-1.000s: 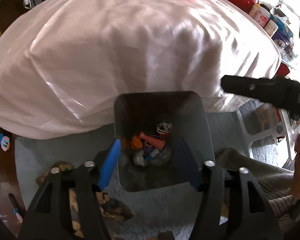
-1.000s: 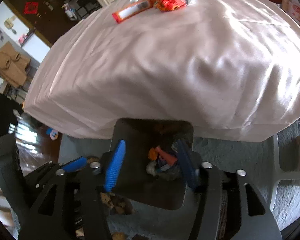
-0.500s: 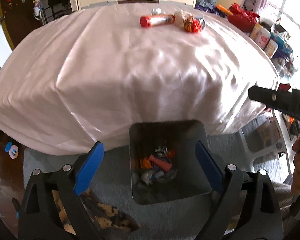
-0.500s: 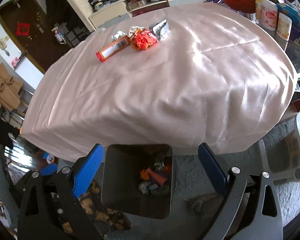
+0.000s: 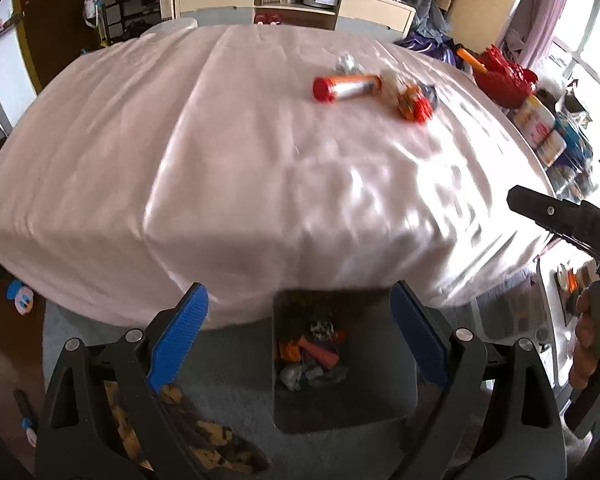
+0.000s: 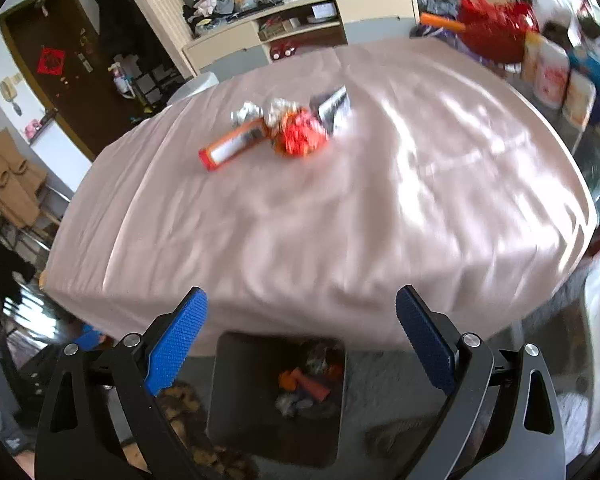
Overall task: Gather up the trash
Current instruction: 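Grasp the orange tube with the left tool while the right grasps the red foil wrapper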
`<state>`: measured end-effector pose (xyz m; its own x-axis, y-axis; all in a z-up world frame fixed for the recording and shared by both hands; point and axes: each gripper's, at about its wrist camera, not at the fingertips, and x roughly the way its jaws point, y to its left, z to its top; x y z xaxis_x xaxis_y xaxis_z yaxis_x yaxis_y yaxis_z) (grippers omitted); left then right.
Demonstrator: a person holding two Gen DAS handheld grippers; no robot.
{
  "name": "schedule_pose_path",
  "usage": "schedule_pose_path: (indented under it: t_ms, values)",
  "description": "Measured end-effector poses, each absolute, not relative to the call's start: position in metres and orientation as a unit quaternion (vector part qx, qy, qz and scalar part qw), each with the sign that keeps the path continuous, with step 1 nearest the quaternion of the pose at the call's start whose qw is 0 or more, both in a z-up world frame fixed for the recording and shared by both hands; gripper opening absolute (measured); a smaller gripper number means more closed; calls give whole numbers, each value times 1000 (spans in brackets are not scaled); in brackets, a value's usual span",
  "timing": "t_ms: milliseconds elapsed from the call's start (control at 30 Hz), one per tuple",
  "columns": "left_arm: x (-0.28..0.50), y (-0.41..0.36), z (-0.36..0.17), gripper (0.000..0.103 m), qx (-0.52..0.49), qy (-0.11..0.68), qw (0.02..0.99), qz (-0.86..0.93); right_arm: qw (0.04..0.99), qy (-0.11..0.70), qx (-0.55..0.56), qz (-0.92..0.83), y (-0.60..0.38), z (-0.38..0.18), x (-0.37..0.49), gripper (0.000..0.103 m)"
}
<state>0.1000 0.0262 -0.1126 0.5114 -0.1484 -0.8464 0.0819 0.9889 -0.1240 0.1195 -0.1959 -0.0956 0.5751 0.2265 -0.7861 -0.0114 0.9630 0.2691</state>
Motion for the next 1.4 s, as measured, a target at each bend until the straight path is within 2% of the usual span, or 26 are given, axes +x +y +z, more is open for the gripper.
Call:
schedule_pose_path:
  t_ms: [367, 433, 800, 1133, 1200, 1300, 1367, 1400]
  values:
    - [197, 26, -101, 87, 21, 460, 885, -77, 880, 457, 121, 40, -189, -107, 213, 94]
    - [212, 20, -101, 87, 34, 448, 890, -85, 882, 455, 120, 37, -186, -108, 227, 85]
    - [282, -6, -116, 87, 84, 428, 895, -91, 875, 473, 96, 32, -174, -132, 278, 62]
    - [315, -30, -135, 86, 121, 419, 893, -113, 881, 463, 88, 42, -180, -133, 283, 55]
    - [318, -35, -138, 82, 120, 422, 890, -125, 882, 461, 86, 43, -180, -133, 283, 54]
    - [320, -41, -143, 66, 120, 431, 883, -142, 883, 459, 84, 45, -181, -131, 284, 51]
    - [318, -45, -144, 48, 117, 429, 883, -152, 883, 459, 86, 46, -181, -130, 284, 48]
    - [316, -48, -144, 46, 114, 429, 882, -156, 883, 459, 87, 47, -180, -131, 284, 40]
